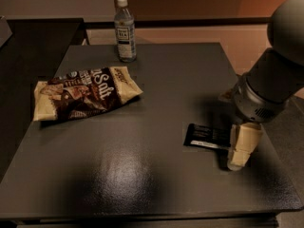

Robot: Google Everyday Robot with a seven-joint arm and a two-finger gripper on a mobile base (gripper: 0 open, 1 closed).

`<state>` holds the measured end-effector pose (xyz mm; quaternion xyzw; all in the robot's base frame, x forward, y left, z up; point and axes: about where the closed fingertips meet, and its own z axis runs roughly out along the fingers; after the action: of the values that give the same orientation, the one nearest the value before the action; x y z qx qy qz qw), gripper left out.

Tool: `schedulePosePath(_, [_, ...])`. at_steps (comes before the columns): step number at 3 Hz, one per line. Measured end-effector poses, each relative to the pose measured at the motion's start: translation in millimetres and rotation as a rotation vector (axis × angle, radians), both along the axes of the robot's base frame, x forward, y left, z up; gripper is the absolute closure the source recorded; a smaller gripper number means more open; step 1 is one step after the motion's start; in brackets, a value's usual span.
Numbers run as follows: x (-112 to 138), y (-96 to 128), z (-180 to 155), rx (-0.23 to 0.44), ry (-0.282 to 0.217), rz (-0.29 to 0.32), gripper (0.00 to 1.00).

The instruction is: Pick rxbar chocolate

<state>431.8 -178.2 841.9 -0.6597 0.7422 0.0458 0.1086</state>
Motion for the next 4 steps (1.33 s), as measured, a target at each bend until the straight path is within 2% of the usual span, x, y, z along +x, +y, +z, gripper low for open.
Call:
schedulePosePath(1, [-0.8,4.3,-15.6,0.002,0.018,0.013,0.0])
schedulePosePath(2, [-1.4,8.9,-25.6,0.005,0.029,0.026,0.16])
schedulePosePath(4, [-2.2,13.0,-19.9,0.012,0.033,0.036,0.62])
